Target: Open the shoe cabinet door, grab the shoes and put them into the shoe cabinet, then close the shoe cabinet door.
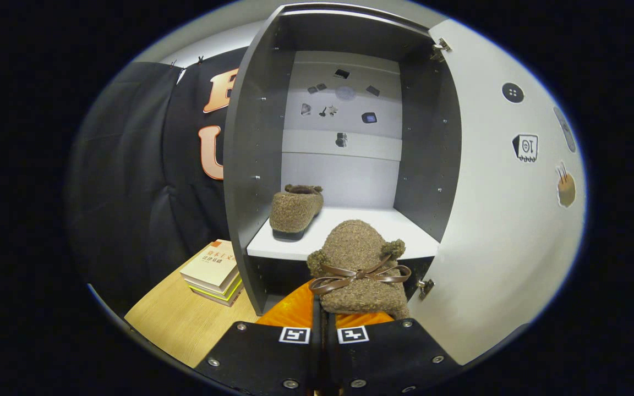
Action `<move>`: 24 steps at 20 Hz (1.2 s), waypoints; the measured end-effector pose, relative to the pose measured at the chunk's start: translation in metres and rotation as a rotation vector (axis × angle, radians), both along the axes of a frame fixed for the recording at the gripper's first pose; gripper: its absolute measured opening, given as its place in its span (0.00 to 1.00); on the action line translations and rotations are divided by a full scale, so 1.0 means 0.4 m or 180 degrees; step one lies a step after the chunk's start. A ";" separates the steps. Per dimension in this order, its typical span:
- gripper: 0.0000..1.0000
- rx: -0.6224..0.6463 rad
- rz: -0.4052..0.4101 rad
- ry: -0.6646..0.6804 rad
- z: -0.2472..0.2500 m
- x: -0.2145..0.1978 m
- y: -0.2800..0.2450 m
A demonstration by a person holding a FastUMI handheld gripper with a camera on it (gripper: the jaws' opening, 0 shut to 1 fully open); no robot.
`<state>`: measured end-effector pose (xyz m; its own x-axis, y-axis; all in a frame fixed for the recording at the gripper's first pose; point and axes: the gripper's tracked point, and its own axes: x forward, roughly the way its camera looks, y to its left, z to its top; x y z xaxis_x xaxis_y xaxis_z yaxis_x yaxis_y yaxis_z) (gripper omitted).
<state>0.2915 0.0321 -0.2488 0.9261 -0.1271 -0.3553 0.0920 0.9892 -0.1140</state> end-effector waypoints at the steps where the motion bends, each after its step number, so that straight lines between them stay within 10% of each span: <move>1: 0.04 -0.0027 0.0016 0.0012 0.005 0.024 -0.004; 24: 0.04 0.0138 0.0198 0.0468 -0.048 0.629 -0.198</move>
<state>0.5431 -0.0472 -0.2680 0.8692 -0.0529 -0.4916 0.0160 0.9967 -0.0790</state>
